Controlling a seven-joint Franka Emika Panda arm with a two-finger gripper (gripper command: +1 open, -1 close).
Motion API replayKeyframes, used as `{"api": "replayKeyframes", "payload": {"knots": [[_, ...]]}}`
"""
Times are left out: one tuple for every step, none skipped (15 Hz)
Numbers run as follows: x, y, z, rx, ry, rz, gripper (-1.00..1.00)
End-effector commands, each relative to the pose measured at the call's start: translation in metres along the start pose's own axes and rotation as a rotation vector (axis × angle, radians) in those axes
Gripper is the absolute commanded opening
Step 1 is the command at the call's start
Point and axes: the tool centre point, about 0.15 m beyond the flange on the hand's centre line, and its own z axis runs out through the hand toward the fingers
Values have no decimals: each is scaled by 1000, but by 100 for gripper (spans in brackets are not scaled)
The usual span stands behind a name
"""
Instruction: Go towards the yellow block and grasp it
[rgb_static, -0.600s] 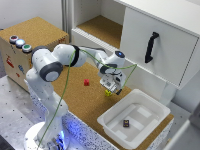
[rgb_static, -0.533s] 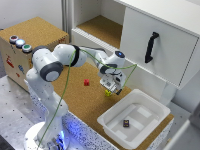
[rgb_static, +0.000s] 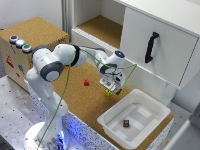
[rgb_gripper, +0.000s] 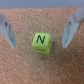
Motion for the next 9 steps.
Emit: {"api": "replayKeyframes", "payload": {"knots": [[-4,2,-5,-113,2,8,100],[-4,0,-3,-128,3,15,100],[-2,-4,0,-152,-2,16,100],[0,-9,1,-176,-3,4,100],[2,-17,2,-201,3,-16,100],[3,-22,3,-226,4,-26,100],[3,-25,5,-248,11,-27,100],[3,-28,9,-259,17,-26,100],[3,-31,14,-258,25,-21,100]]}}
